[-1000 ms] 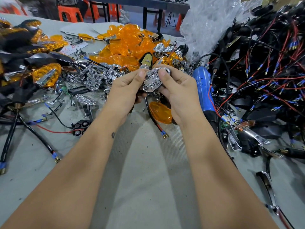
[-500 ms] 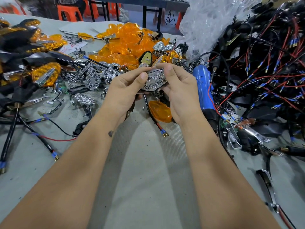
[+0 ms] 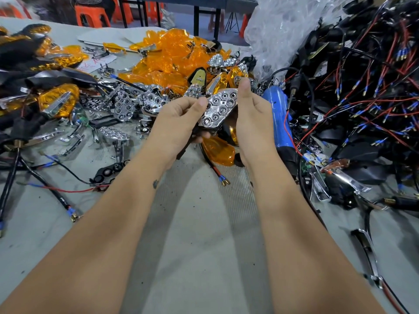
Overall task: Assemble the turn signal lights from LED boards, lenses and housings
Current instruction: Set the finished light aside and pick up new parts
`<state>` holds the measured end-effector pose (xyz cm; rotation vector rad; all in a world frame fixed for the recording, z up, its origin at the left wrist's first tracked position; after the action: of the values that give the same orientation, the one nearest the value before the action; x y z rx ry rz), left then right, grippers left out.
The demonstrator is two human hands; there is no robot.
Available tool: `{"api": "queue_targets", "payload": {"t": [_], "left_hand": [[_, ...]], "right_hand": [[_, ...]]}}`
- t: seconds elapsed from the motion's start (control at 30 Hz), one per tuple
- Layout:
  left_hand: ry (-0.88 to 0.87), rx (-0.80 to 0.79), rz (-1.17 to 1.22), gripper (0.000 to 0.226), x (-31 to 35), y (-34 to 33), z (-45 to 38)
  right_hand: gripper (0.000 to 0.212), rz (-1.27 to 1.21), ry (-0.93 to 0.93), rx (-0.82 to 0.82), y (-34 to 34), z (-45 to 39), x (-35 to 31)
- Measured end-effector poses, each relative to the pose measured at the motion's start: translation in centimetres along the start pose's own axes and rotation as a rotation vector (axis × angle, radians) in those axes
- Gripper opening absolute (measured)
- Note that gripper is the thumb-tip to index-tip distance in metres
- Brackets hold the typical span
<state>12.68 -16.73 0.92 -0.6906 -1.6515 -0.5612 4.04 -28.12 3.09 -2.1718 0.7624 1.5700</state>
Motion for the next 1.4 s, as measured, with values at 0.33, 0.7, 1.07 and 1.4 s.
{"api": "queue_targets", "payload": {"t": [0.33,0.7,1.07,1.4], "left_hand": [[0.005,-0.032,-0.023,0.024,-0.3,-0.1,-0.1],[0.131,-0.201,0.014,0.048,-0.3,-0.4,-0.5],[-0.081,0.272,0.736,0.037,1.5,3.7,-1.0],[-0.041,0.416,0.754,0.030,0.7,5.2,-0.6]], "right_hand": [[0.041,0.109,0.039,-0.028,0.1,-0.3,-0.1],[0.017,0.184,0.053,-0.162,-1.1,-0.1,-0.9],[0.063,0.227,-0.297,-0.385,-7.0,2.4,1.0],[0.040,-0.131,-0.434,-0.308,-5.0,2.0,0.6]]}}
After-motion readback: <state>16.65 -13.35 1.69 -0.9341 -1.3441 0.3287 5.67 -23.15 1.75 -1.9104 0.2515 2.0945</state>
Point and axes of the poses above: each hand's wrist, its own z-axis away from the middle knuckle, its own y-axis out of the back of the hand, x = y × z, the point moved 4 cm from there along -z, towards the middle knuckle, and after that the axes turned 8 degrees about -x, right-handed, at the moved point
